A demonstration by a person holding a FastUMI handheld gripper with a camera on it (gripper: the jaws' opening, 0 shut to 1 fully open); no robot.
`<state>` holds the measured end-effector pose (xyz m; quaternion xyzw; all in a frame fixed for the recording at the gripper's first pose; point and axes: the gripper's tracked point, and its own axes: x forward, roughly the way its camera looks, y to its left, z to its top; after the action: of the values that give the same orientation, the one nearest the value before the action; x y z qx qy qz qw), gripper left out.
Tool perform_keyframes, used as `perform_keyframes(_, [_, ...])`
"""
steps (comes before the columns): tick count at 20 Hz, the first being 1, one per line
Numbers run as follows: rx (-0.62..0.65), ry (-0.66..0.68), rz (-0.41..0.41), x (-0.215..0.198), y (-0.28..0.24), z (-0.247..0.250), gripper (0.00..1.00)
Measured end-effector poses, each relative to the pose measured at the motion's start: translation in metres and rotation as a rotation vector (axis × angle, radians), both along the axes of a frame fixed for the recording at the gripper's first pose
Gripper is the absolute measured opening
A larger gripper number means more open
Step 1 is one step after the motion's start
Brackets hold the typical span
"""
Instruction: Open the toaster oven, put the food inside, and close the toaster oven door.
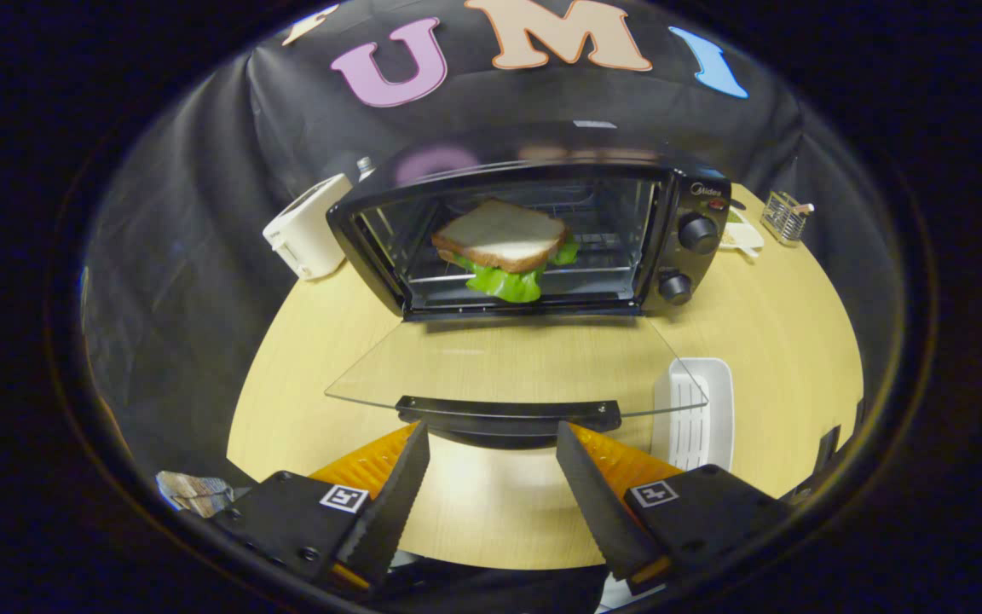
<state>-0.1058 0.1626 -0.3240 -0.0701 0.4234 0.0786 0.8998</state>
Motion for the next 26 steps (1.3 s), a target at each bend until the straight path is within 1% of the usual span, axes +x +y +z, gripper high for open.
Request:
perform_keyframes(6, [0.058,-0.069,-0.007,0.011,0.005,0.02,0.95])
perform_keyframes(7, [0.056,-0.092,-0.004,0.017,0.007,0.025,0.95])
perform_keyframes(18, [0.07,-0.171,0.023,0.028,0.012,0.043,0.95])
perform_keyframes(20, [0.077,-0.185,0.025,0.03,0.013,0.046,0.93])
perform_keyframes(23, [0.066,-0.256,0.033,0.04,0.01,0.056,0.89])
perform_keyframes(26, [0.074,-0.334,0.075,0.055,0.018,0.071,0.86])
